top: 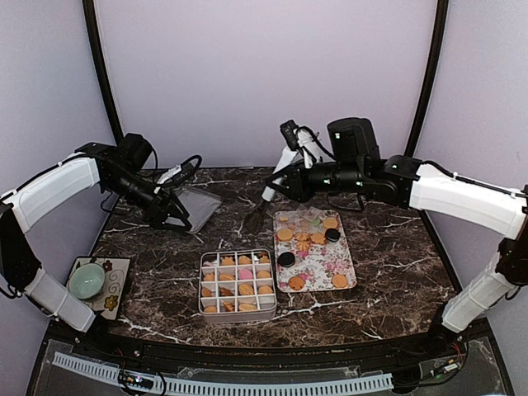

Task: Pack the cookies
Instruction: Pick up the fake cookies from the empty pocket of the box.

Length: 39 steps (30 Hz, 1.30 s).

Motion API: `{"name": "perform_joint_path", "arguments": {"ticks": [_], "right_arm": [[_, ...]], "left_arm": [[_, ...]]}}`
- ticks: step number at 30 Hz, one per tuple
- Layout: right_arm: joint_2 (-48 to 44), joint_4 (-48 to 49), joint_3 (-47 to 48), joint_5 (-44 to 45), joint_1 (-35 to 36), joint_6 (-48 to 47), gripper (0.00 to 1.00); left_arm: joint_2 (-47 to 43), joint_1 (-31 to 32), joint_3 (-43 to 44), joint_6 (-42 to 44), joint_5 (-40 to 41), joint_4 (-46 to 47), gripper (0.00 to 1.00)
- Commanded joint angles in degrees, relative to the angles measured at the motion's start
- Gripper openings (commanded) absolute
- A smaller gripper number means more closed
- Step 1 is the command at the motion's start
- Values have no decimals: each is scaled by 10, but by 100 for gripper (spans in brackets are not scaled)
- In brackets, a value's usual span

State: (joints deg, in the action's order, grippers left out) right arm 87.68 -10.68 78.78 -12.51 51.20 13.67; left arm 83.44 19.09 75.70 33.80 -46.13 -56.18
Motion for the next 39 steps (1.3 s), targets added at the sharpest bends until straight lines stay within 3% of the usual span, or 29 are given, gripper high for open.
{"name": "perform_joint_path", "arguments": {"ticks": [1, 6, 12, 25, 39], "right_arm": [[-80, -8, -76, 176, 0, -25, 20], [-142, 42, -185, 272, 0, -3, 21], [-142, 98, -244, 333, 4, 18, 25], [-96, 235, -293, 431, 42, 26, 27], [-50, 254, -297, 513, 84, 40, 40]], "left_arm": [[-24, -27, -6, -38, 81, 27, 68], [-22, -58, -5, -50, 81, 36, 68], [-22, -60, -7, -48, 74, 32, 68], [-18, -60, -10, -45, 69, 27, 67], [-18, -59, -13, -38, 69, 25, 66]]}}
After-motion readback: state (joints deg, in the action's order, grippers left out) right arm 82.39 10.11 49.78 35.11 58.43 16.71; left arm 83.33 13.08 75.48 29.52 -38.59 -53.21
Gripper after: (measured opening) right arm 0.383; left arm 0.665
